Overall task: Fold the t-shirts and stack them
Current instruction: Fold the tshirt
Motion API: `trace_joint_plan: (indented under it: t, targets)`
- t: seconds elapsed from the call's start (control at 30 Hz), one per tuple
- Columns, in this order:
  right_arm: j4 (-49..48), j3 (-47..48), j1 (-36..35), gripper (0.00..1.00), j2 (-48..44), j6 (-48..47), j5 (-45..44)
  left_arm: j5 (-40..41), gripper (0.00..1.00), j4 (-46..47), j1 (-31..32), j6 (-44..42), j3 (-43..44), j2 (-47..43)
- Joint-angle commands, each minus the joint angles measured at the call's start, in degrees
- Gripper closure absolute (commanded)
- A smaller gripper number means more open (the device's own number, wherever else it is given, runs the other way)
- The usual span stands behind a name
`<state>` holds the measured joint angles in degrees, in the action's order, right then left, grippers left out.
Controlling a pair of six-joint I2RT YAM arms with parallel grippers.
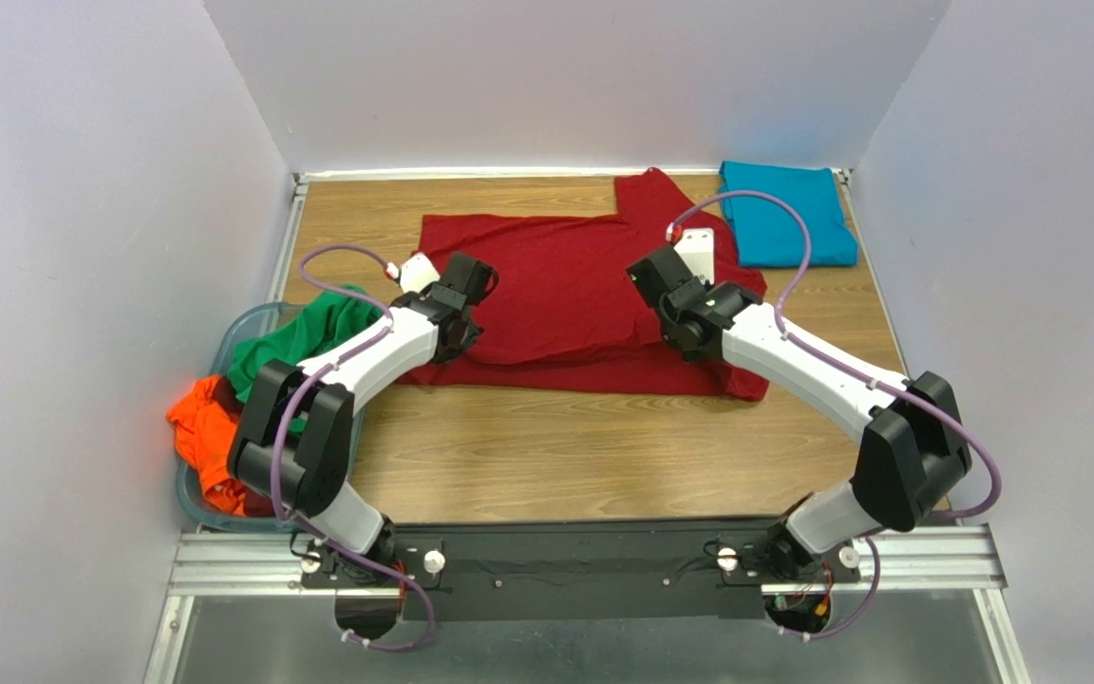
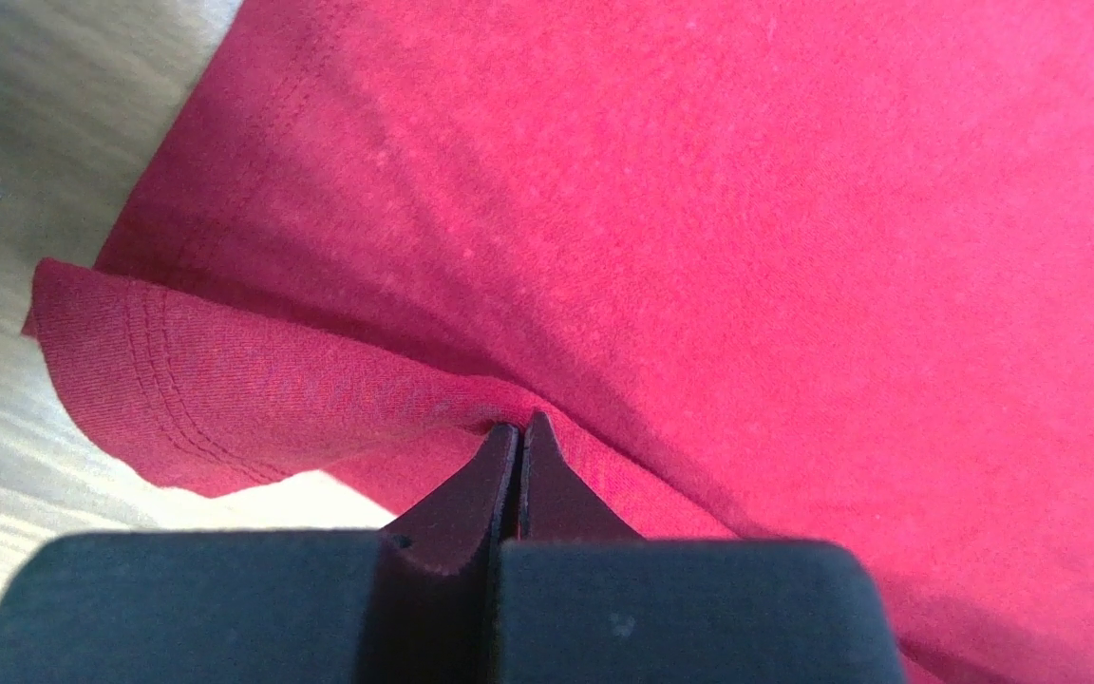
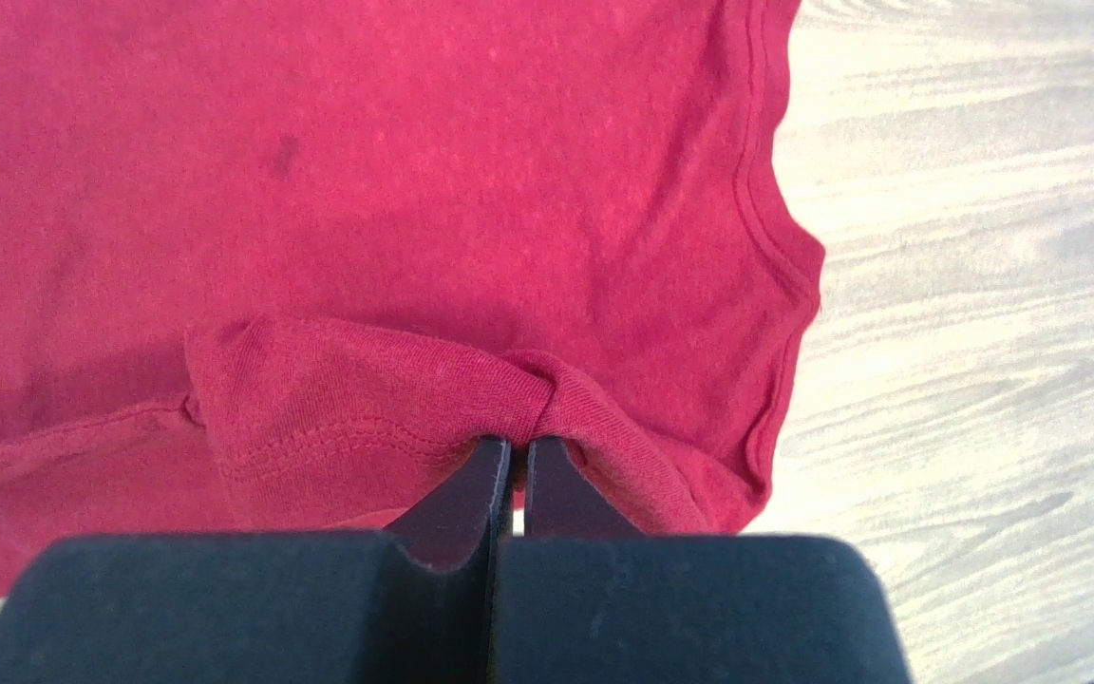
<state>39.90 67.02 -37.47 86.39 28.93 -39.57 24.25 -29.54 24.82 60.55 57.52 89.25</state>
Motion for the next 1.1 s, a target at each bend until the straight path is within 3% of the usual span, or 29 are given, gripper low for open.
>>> trace_joint_plan:
  t: [0.0,0.23,0.5,0.67,0.73,0.8,0.87,0.9,0.93,0.97,1.0,1.03,1.07]
  targets:
    - [-4.1,1.8,1.4,0.99,1.4,-4.3,-1.7,-0.9,1.00,1.3,-0.6,-2.8,2.0,1.7]
    - [-9.0,1.9,4.2,0.99,3.1,-13.8,4.1,-2.0,1.00,2.5,-0.7,-5.4,4.5,4.3]
    - [-12.7,3.5,7.9,0.99,7.5,-30.1,18.9,-2.0,1.00,2.0,-1.0,-7.3,7.3,7.7]
    - [-14.0,6.9,10.2,0.99,13.9,-35.1,17.5,-0.9,1.00,1.3,-1.7,-7.8,8.7,9.1]
    - [-14.3,9.5,12.1,0.97,15.8,-35.3,17.2,-1.1,1.00,1.7,-2.2,-8.6,8.8,9.7]
    - [-15.2,11.3,13.2,0.77,18.6,-35.5,17.6,-1.6,1.00,2.1,-2.9,-9.1,9.2,10.5]
    - [-15.6,14.2,13.7,0.67,20.8,-34.9,17.3,-1.8,0.93,2.3,-3.5,-10.2,10.2,11.2]
    - [-15.6,15.1,14.1,0.64,21.9,-34.3,15.9,-2.1,0.84,2.1,-3.5,-10.9,10.6,11.4]
    - [-15.6,16.2,14.2,0.61,23.7,-32.9,15.0,-1.8,0.47,1.8,-3.6,-11.4,11.1,11.6]
    - [-15.6,17.8,14.4,0.52,24.8,-31.8,12.4,-0.9,0.19,1.3,-3.6,-11.7,12.3,11.3]
    - [-15.6,18.6,14.5,0.48,24.8,-30.6,11.4,-0.9,0.18,1.0,-3.6,-12.1,12.9,11.0]
    - [-15.6,19.0,14.4,0.43,25.0,-29.7,10.3,0.2,0.03,0.4,-3.6,-12.3,13.5,10.5]
    - [-15.6,19.4,14.4,0.34,24.8,-26.8,8.8,0.5,0.02,0.3,-3.6,-12.2,14.0,9.1]
